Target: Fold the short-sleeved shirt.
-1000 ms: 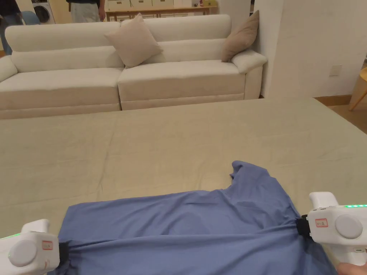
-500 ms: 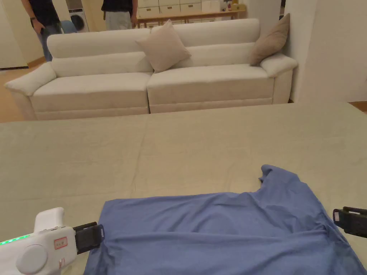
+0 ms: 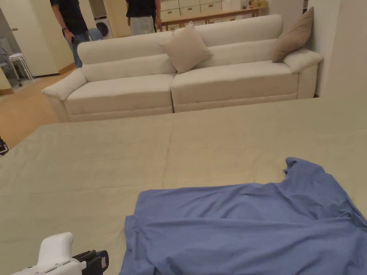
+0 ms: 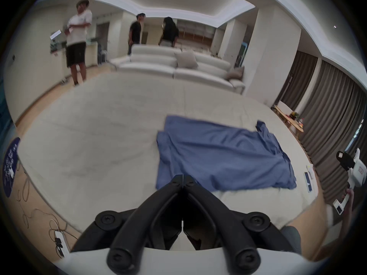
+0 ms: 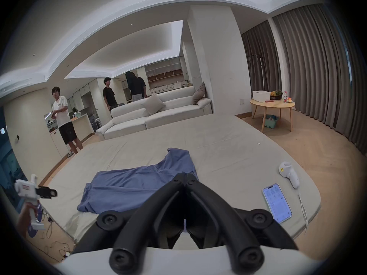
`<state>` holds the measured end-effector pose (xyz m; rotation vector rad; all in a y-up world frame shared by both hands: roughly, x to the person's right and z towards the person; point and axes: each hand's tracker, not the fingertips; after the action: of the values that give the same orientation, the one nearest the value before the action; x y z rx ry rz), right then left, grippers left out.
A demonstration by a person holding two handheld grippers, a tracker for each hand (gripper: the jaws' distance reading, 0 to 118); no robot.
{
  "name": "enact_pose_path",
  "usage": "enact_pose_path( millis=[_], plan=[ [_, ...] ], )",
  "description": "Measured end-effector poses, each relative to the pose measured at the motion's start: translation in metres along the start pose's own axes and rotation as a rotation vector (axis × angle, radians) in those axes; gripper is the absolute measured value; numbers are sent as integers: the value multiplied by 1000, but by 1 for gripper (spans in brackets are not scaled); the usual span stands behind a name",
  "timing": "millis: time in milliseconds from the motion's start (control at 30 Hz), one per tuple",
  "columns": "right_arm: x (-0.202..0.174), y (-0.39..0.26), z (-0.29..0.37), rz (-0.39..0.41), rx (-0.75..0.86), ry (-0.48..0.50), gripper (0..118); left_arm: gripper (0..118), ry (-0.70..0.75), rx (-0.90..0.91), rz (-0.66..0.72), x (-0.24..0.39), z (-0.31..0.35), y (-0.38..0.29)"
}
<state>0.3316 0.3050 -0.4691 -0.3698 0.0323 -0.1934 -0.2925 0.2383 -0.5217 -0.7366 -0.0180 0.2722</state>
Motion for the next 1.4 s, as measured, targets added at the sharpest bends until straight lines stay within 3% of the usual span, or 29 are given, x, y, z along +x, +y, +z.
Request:
enact_pose_path(
  millis=[33, 67, 100, 133, 167, 300, 367, 400, 433, 467, 500, 567, 633, 900, 933, 967, 1000, 1133, 1167, 1233, 1300, 1333, 1367, 1400],
  plan=[
    [5, -1, 0, -9, -2, 2, 0, 0, -29, -69, 18, -5, -14, 1],
    [3, -2, 4, -13, 6, -5, 0, 9, -47, -101, 24, -9, -26, 0],
    [2, -2, 7, -3, 5, -7, 0, 44, -30, -140, -16, -15, -46, -2],
    [3, -2, 8, 6, 5, -24, 0, 100, 22, -132, -36, -17, -59, -5],
    [6, -2, 8, 5, 7, -29, 0, 116, 53, -166, -70, -18, -74, -6],
    [10, -3, 8, 9, -2, -37, 0, 116, 88, -280, -83, -16, -123, -17],
    [11, -7, 4, 6, -15, -45, 0, 107, 148, -347, -91, -11, -144, -23],
    [12, -9, 0, -5, -22, -43, 0, 86, 160, -358, -114, -10, -153, -27],
    [15, -12, -4, -14, -42, -45, 0, 86, 154, -335, -118, -8, -157, -31],
    [16, -14, -8, -23, -66, -52, 0, 75, 156, -318, -134, -6, -159, -33],
    [17, -17, -11, -29, -71, -51, 0, 57, 161, -305, -145, -4, -160, -36],
    [21, -25, -19, -25, -97, -51, 0, 45, 177, -272, -131, 0, -157, -35],
    [21, -33, -31, -4, -133, -54, 0, 9, 148, -235, -87, -1, -149, -29],
    [31, -70, -108, 2, -291, -25, 1, 7, 119, -193, -94, 7, -129, -14],
    [36, -75, -120, -5, -311, 3, 36, 7, 115, -172, -81, 8, -125, -14],
    [38, -78, -128, 2, -349, 34, 87, 7, 108, -167, -77, 7, -123, -13],
    [41, -84, -139, -14, -378, 44, 115, 7, 104, -163, -75, 8, -121, -12],
    [63, -108, -184, -84, -477, 89, 116, 7, 102, -151, -87, 8, -113, -11],
    [62, -114, -193, -75, -514, 53, 115, 7, 96, -144, -80, 4, -114, -10],
    [68, -138, -200, -62, -578, 56, 106, 7, 87, -142, -63, 4, -113, -9],
    [65, -158, -208, -27, -637, 18, 99, 7, 87, -132, -63, 10, -109, -3],
    [57, -164, -211, 51, -616, -47, 96, 7, 88, -139, -70, 11, -110, -3],
    [47, -164, -211, 122, -552, -30, 91, 7, 91, -142, -74, 11, -110, -4],
    [42, -165, -212, 124, -578, -43, 81, 7, 95, -142, -77, 12, -111, -5]
  ],
)
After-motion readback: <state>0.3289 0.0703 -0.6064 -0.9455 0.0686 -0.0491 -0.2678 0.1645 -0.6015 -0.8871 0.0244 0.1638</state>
